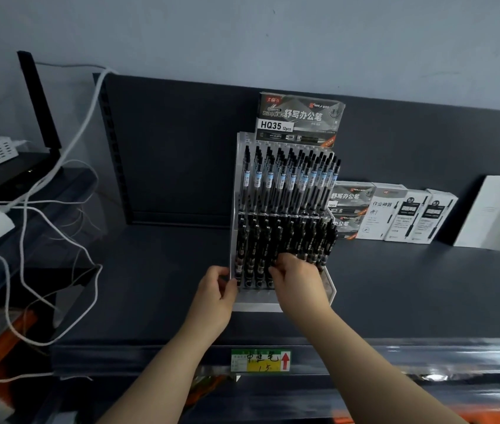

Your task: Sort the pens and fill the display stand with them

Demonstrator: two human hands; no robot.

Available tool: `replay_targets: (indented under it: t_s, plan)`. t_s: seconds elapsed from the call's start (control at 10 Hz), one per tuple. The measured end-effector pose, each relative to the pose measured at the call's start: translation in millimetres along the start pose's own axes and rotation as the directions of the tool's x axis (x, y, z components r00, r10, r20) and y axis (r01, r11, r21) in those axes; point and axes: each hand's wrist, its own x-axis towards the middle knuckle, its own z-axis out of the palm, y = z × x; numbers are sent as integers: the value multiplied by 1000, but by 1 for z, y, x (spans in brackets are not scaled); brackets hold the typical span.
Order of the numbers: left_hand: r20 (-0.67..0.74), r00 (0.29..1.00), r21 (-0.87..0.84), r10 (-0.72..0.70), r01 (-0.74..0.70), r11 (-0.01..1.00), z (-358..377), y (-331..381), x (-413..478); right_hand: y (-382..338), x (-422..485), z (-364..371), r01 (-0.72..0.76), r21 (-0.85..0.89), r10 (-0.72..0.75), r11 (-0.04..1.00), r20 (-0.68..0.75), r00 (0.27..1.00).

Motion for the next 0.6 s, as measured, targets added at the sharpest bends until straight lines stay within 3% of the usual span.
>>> replay_targets:
  t_s: [0.4,0.6]
  plan:
    - [-16,998,48,-61,62,997,-3,7,-6,3,-3,-5,-31,120,18,992,102,995]
    - [-7,992,169,-128,128,977,-8,23,-21,20,-33,-17,79,109,-98,991,174,980]
